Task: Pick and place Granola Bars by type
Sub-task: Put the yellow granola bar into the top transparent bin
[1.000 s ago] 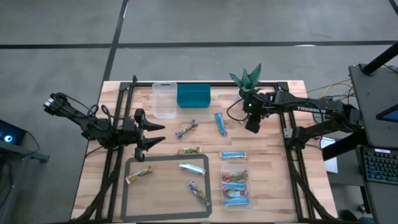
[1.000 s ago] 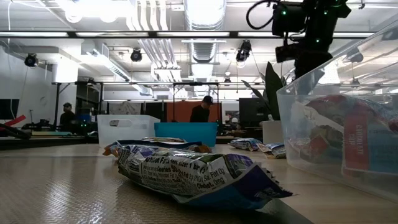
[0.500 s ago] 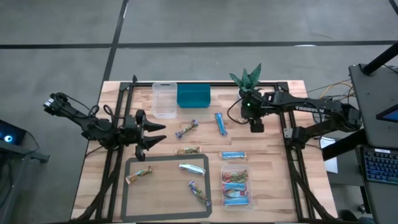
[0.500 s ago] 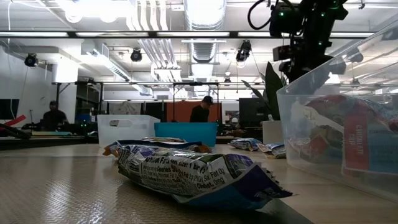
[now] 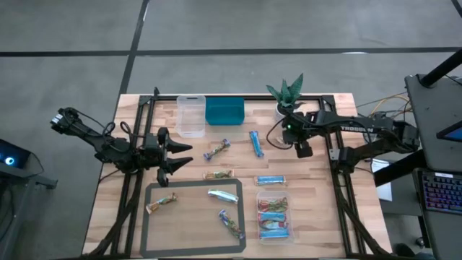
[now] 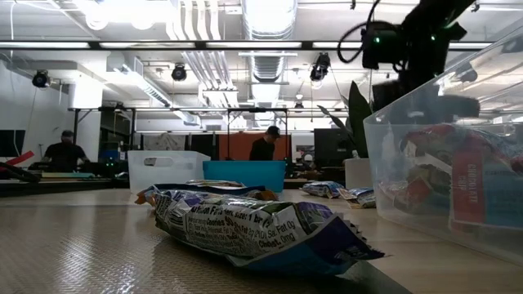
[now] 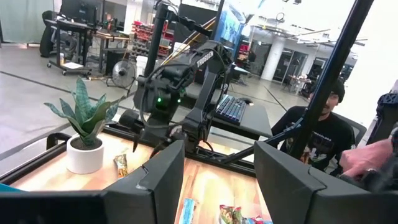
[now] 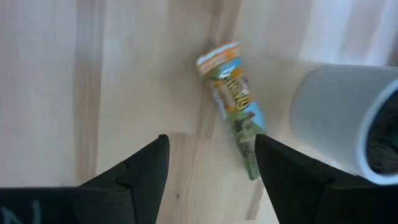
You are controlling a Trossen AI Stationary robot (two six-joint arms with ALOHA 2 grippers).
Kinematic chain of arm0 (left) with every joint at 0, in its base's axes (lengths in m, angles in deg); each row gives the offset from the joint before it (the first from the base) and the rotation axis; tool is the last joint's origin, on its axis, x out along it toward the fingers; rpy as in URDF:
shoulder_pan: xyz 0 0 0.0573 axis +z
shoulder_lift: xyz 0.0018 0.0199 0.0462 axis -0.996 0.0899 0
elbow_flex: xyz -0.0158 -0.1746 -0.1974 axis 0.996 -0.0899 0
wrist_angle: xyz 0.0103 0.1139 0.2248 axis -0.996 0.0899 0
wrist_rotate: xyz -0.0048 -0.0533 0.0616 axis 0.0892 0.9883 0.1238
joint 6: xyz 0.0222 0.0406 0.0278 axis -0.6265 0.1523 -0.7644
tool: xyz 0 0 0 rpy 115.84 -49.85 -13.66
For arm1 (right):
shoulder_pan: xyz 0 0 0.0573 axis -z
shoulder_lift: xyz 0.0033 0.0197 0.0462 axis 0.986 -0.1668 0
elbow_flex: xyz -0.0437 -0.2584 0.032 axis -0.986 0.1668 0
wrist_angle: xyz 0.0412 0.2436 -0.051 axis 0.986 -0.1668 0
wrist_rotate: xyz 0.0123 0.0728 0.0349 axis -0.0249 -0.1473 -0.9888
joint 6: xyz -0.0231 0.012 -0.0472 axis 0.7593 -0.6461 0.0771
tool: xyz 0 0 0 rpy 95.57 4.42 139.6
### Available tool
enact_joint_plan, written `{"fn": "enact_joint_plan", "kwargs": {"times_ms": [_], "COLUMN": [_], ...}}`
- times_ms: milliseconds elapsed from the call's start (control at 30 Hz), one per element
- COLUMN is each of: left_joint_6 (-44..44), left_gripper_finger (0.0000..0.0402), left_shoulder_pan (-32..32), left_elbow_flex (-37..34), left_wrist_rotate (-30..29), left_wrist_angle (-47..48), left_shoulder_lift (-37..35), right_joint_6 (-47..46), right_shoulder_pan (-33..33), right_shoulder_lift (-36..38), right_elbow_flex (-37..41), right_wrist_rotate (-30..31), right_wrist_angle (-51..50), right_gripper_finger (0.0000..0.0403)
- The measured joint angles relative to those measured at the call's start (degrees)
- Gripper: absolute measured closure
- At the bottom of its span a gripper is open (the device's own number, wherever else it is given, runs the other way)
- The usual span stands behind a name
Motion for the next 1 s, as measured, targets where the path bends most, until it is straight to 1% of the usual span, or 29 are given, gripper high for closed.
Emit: {"fn": "enact_joint_plan", "kwargs": {"times_ms": [100,200,300,400,533,767,900,1000], "left_joint_6": [0.0,0.0,0.0,0.0,0.0,1.0,1.2,1.3], "left_gripper_finger": [0.0225,0.0225,0.0225,0.0225,0.0225,0.0225,0.0225,0.0225], "left_shoulder_pan": [0.0,0.0,0.0,0.0,0.0,0.0,0.0,0.0], "left_elbow_flex": [0.0,0.0,0.0,0.0,0.0,0.0,0.0,0.0], "left_wrist_rotate": [0.0,0.0,0.0,0.0,0.0,0.0,0.0,0.0], "left_wrist_angle": [0.0,0.0,0.0,0.0,0.0,0.1,0.0,0.0], "left_shoulder_lift": [0.0,0.0,0.0,0.0,0.0,0.0,0.0,0.0], "right_joint_6": [3.3,5.7,7.4,7.8,7.8,8.0,8.0,9.3], "right_shoulder_pan": [0.0,0.0,0.0,0.0,0.0,0.4,1.4,2.1], "right_shoulder_lift": [0.0,0.0,0.0,-1.7,-7.5,-17.3,-21.0,-22.1], "right_elbow_flex": [2.1,3.0,3.3,3.3,3.0,-1.1,-4.0,-6.0], "right_wrist_rotate": [2.9,4.4,5.1,5.2,5.3,6.0,5.9,5.7], "right_wrist_angle": [2.5,4.5,6.5,8.3,8.1,8.1,7.6,7.5], "right_gripper_finger": [0.0177,0.0177,0.0177,0.0177,0.0177,0.0177,0.0182,0.0191]}}
